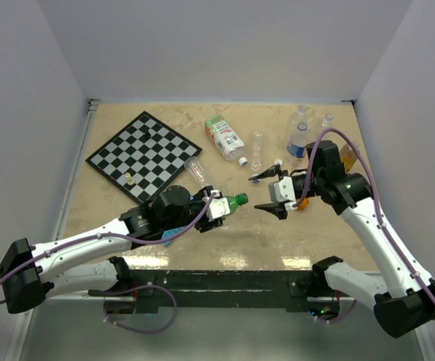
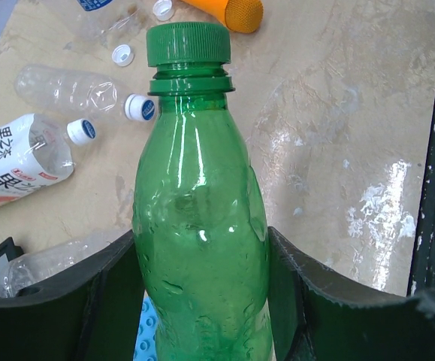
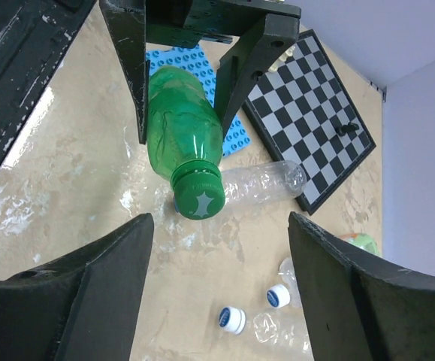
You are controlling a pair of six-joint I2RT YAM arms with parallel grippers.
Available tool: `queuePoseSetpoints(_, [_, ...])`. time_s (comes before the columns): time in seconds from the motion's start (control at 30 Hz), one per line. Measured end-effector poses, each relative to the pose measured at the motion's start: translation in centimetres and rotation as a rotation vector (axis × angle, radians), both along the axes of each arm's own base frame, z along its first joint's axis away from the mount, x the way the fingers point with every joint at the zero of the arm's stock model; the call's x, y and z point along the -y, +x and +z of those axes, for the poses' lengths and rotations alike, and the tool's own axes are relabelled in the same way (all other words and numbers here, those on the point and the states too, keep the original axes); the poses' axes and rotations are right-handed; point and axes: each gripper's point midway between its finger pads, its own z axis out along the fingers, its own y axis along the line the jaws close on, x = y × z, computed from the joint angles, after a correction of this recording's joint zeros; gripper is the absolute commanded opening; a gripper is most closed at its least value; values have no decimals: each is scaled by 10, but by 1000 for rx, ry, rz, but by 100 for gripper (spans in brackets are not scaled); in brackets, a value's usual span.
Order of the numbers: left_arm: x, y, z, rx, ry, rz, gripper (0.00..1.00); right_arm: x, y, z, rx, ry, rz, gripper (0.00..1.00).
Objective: Unscrew the bottle caps
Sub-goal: Unscrew the bottle cap from the plastic bottle.
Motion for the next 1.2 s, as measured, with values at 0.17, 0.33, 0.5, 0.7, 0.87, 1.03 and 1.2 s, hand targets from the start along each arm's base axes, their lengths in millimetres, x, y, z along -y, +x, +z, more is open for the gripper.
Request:
queuePoseSetpoints(0.17, [-1, -1, -2, -5, 8, 1, 6, 6, -1, 2, -32, 0, -33, 79])
queuePoseSetpoints(0.33, [-2, -1, -4, -8, 15, 4, 6, 15, -7, 7, -62, -4, -83, 79])
queuePoseSetpoints(0.5, [-3, 0, -4, -7, 16, 6, 7, 20, -15, 20, -95, 8, -122, 79])
queuePoseSetpoints(0.7, [-3, 0, -4, -6, 17, 11, 6, 23, -14, 27, -259, 27, -236, 80])
queuePoseSetpoints(0.87, [-3, 1, -4, -8, 16, 17, 6, 19, -5, 28, -478, 66, -353, 83])
queuePoseSetpoints(1.03, [-4, 3, -4, -6, 17, 28, 6, 8, 4, 31, -721, 141, -436, 85])
queuePoseSetpoints(1.2, [-5, 3, -4, -6, 18, 31, 6, -1, 7, 8, -970, 168, -497, 85])
